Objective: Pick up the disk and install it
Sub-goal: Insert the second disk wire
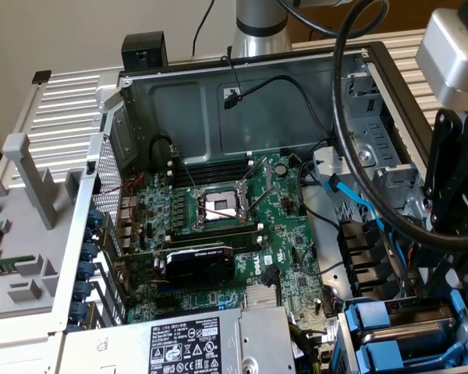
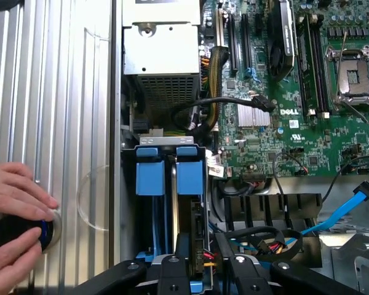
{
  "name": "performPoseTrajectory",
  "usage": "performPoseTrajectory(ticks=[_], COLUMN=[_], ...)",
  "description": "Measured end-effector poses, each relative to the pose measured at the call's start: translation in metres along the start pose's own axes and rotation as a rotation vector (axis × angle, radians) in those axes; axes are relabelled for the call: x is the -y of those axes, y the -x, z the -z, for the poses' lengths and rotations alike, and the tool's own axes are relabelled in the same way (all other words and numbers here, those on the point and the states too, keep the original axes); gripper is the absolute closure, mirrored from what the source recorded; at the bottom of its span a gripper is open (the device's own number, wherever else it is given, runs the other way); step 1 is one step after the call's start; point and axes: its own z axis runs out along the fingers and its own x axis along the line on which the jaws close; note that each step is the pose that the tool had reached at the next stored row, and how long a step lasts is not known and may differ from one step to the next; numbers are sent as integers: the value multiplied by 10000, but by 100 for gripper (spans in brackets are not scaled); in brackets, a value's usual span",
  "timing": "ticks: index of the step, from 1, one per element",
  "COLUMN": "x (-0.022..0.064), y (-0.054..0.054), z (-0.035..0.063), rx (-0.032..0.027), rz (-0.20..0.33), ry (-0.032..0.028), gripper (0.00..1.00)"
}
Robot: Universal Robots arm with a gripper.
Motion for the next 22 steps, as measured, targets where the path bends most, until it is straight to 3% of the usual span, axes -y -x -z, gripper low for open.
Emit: performPoseTrajectory(ticks=[4, 5, 9, 11, 19, 21, 22], x=[-14, -21, -41, -54, -110, -111, -111], y=[0, 0, 0, -1, -1, -1, -1], z=[14, 17, 25, 27, 35, 34, 34], rx=[3, 5, 18, 26, 39, 42, 41], rz=[1, 2, 6, -1, -59, -63, -62], ry=[-58, -110, -442, -532, -700, -706, -707], gripper=[69, 69, 69, 69, 69, 78, 78])
